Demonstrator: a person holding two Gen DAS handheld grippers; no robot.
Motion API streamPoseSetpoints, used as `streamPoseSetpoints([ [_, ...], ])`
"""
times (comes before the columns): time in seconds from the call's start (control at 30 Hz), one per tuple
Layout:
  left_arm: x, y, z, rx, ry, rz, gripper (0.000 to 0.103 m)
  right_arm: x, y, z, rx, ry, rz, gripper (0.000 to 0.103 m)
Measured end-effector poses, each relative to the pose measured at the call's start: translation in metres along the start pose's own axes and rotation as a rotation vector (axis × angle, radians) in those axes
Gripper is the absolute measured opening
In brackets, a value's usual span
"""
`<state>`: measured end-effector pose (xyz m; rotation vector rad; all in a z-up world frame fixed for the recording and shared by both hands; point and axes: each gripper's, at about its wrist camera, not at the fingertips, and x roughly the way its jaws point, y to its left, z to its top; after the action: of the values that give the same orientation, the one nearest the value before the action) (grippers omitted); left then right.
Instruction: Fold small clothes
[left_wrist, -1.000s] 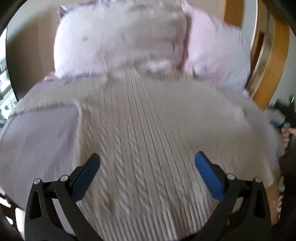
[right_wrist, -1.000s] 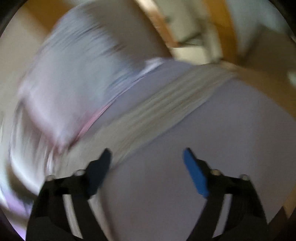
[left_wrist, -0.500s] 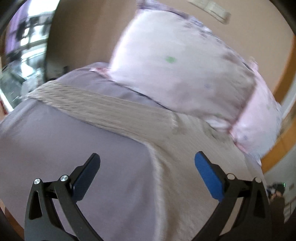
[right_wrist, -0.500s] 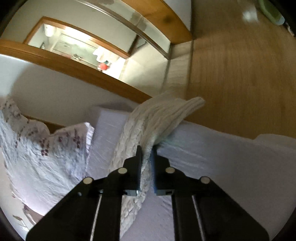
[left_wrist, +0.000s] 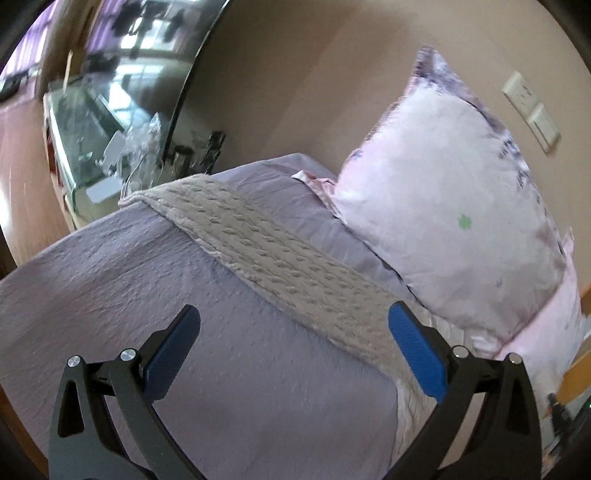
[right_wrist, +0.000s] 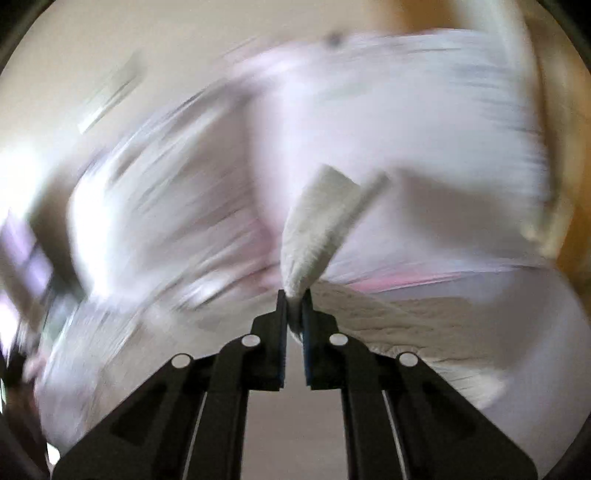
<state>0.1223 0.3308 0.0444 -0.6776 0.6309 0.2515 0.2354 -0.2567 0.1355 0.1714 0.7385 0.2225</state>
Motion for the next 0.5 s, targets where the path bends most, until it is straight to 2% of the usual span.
streamPoseSetpoints([
  [0.03, 0.004, 0.003, 0.003, -0.018, 0.007, 0.004, 0.1, 0.022, 0.034, -0.011, -0.068, 0.075, 0.059, 0.013],
  [0.07, 0.009, 0.007, 0.005, -0.043, 0.017, 0.007, 0.096, 0.041, 0.062, -0.023, -0.119, 0.147, 0.103, 0.021],
  [0.1, 0.014, 0.011, 0.008, -0.07, 0.024, 0.003, 0.091, 0.059, 0.09, -0.037, -0.164, 0.224, 0.14, 0.032],
  [0.13, 0.019, 0.016, 0.011, -0.112, 0.038, -0.012, 0.089, 0.067, 0.105, -0.045, -0.189, 0.263, 0.149, 0.038],
  [0.17, 0.021, 0.02, 0.013, -0.136, 0.045, -0.018, 0.087, 0.067, 0.114, -0.051, -0.198, 0.272, 0.151, 0.054],
  [0.23, 0.027, 0.027, 0.018, -0.188, 0.053, -0.019, 0.086, 0.054, 0.116, -0.051, -0.182, 0.228, 0.172, 0.068],
  [0.33, 0.037, 0.036, 0.026, -0.245, 0.06, -0.019, 0.08, 0.033, 0.098, -0.039, -0.134, 0.169, 0.165, 0.074],
  [0.43, 0.051, 0.053, 0.034, -0.354, 0.078, -0.024, 0.077, 0.015, 0.065, -0.031, -0.07, 0.146, 0.137, 0.077],
  [0.5, 0.059, 0.067, 0.038, -0.428, 0.066, -0.041, 0.071, 0.01, 0.047, -0.032, -0.042, 0.137, 0.115, 0.078],
])
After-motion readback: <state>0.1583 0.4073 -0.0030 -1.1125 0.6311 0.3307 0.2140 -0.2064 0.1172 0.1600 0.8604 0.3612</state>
